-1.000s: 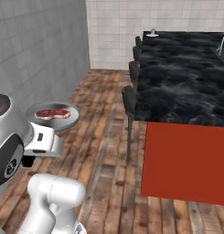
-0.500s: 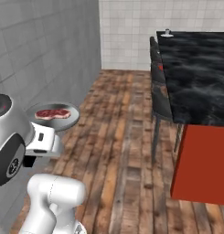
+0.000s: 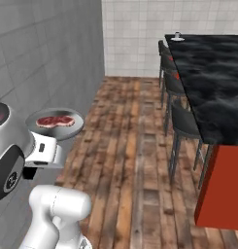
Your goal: Pick up the pan with the steak in it and place it on the dining table. Then place the steak on the plate.
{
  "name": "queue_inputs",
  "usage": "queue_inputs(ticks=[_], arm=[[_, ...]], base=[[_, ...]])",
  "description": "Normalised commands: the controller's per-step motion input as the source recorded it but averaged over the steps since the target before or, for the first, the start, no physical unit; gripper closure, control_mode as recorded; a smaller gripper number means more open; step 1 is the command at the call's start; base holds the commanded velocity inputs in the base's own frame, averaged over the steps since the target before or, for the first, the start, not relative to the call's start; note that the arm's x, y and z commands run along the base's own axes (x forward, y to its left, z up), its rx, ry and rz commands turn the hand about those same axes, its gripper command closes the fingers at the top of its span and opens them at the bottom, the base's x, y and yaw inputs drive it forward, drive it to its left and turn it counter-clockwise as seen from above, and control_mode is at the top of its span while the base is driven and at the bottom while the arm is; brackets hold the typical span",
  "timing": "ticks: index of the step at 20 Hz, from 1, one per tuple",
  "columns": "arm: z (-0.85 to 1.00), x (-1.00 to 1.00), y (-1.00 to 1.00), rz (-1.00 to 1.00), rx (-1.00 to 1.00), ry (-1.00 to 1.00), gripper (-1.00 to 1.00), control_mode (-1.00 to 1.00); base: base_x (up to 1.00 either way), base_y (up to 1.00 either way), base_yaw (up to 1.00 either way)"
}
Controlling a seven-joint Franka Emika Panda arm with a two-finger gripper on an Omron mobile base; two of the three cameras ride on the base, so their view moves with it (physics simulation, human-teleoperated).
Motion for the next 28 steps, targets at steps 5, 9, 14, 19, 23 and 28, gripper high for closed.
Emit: queue_inputs(ticks=[5,9,14,19,23,28], arm=[[0.00,0.00,0.00,0.00,0.00,0.00,1.00,1.00],[0.00,0.00,0.00,0.00,0.00,0.00,1.00,1.00],[0.00,0.00,0.00,0.00,0.00,0.00,1.00,1.00],[0.00,0.00,0.00,0.00,0.00,0.00,1.00,1.00],[0.00,0.00,0.00,0.00,0.00,0.00,1.00,1.00],[0.00,0.00,0.00,0.00,0.00,0.00,1.00,1.00]], base=[[1.00,0.57,-0.12],[1.00,0.56,-0.08],[1.00,0.48,-0.07],[1.00,0.08,-0.07],[1.00,0.08,-0.08],[1.00,0.25,-0.06]])
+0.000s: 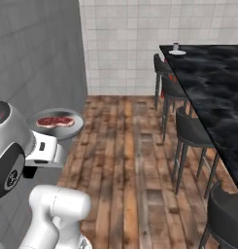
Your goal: Pick up the pan with the steak in it and place it on the dining table. Then place the steak on the plate.
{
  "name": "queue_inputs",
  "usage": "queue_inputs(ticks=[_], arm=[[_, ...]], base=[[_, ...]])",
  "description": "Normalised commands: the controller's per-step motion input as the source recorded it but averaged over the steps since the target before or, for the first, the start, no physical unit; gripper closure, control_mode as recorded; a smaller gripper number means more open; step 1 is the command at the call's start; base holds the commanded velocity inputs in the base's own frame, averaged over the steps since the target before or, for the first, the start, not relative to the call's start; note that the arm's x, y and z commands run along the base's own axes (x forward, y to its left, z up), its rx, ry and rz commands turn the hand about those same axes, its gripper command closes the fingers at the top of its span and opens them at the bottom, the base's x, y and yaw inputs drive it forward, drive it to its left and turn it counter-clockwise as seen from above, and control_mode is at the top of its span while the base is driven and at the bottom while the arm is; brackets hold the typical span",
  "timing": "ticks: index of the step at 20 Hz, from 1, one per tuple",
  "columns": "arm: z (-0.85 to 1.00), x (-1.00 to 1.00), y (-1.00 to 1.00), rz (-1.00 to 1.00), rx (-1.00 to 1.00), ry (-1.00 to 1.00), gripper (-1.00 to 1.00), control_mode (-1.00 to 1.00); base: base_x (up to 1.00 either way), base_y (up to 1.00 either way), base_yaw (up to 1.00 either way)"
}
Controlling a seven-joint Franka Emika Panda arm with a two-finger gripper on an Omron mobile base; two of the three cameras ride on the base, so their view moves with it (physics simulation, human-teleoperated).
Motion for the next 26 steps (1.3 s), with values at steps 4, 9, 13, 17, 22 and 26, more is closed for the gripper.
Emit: queue_inputs(ticks=[4,9,13,17,22,26], arm=[[0.00,0.00,0.00,0.00,0.00,0.00,1.00,1.00],[0.00,0.00,0.00,0.00,0.00,0.00,1.00,1.00],[0.00,0.00,0.00,0.00,0.00,0.00,1.00,1.00],[0.00,0.00,0.00,0.00,0.00,0.00,1.00,1.00],[0.00,0.00,0.00,0.00,0.00,0.00,1.00,1.00],[0.00,0.00,0.00,0.00,0.00,0.00,1.00,1.00]], base=[[1.00,0.29,-0.04],[1.00,0.30,-0.04],[1.00,0.33,-0.03],[1.00,0.35,-0.02],[1.00,0.35,-0.02],[1.00,0.35,-0.02]])
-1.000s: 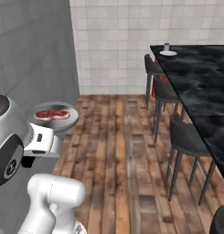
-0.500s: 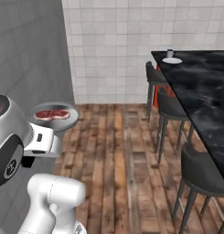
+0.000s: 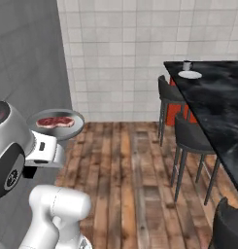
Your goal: Pick up the pan with the steak in it and place it on the dining table. Then place the steak on the plate.
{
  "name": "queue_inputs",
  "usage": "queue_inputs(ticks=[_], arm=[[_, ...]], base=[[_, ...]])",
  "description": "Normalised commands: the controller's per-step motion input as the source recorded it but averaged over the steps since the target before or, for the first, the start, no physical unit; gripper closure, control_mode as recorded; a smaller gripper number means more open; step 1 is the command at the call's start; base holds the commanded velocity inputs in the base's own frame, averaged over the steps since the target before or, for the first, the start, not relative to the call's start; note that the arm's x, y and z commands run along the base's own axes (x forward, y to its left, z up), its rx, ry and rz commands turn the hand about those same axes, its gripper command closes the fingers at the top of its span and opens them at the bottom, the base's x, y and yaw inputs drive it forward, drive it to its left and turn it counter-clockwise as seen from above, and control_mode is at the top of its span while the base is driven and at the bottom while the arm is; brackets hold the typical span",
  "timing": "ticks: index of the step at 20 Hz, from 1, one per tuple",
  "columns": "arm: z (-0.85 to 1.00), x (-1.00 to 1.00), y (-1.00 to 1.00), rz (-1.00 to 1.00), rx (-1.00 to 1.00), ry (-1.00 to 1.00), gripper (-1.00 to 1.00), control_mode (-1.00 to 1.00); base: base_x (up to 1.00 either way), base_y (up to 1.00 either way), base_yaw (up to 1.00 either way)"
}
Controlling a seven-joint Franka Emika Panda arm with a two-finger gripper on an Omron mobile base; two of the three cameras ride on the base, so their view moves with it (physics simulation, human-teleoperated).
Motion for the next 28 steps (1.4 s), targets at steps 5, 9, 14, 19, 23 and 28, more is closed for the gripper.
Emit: queue_inputs(ticks=[5,9,14,19,23,28], arm=[[0.00,0.00,0.00,0.00,0.00,0.00,1.00,1.00],[0.00,0.00,0.00,0.00,0.00,0.00,1.00,1.00],[0.00,0.00,0.00,0.00,0.00,0.00,1.00,1.00],[0.00,0.00,0.00,0.00,0.00,0.00,1.00,1.00],[0.00,0.00,0.00,0.00,0.00,0.00,1.00,1.00],[0.00,0.00,0.00,0.00,0.00,0.00,1.00,1.00]], base=[[1.00,0.33,-0.02],[1.00,0.33,-0.02],[1.00,0.34,-0.02],[1.00,0.36,-0.02],[1.00,0.36,-0.03],[1.00,0.43,-0.04]])
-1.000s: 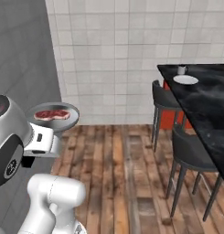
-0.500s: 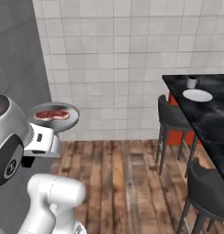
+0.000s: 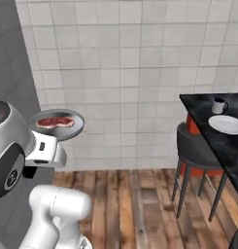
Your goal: Pick up the pan with the steak in it and place it on the dining table. Then place the steak on the plate.
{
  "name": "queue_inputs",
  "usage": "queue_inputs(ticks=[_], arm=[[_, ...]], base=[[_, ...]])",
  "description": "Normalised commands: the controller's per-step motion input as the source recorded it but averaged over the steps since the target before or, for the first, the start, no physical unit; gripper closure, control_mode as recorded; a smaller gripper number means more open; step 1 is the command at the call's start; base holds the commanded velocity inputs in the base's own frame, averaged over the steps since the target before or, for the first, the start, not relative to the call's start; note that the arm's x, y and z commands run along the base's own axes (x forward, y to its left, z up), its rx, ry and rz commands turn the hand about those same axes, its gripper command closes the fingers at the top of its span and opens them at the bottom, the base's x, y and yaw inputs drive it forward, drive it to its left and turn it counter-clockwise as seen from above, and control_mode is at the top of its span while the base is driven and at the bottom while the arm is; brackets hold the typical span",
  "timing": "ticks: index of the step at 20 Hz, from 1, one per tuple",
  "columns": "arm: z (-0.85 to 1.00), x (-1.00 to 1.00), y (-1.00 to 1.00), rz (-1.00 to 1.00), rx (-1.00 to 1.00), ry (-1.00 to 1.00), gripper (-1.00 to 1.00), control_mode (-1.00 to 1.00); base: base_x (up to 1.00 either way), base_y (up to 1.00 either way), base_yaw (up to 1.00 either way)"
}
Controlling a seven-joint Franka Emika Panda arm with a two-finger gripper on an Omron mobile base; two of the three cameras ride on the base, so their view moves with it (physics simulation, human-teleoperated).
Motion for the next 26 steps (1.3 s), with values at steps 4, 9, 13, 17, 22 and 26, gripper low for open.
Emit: queue_inputs(ticks=[4,9,13,17,22,26], arm=[[0.00,0.00,0.00,0.00,0.00,0.00,1.00,1.00],[0.00,0.00,0.00,0.00,0.00,0.00,1.00,1.00],[0.00,0.00,0.00,0.00,0.00,0.00,1.00,1.00],[0.00,0.00,0.00,0.00,0.00,0.00,1.00,1.00],[0.00,0.00,0.00,0.00,0.00,0.00,1.00,1.00],[0.00,0.00,0.00,0.00,0.00,0.00,1.00,1.00]], base=[[1.00,0.39,-0.12],[0.47,0.23,-0.38],[0.06,0.09,-0.50],[0.00,0.00,-0.50],[0.00,0.00,-0.50],[0.00,0.00,-0.50]])
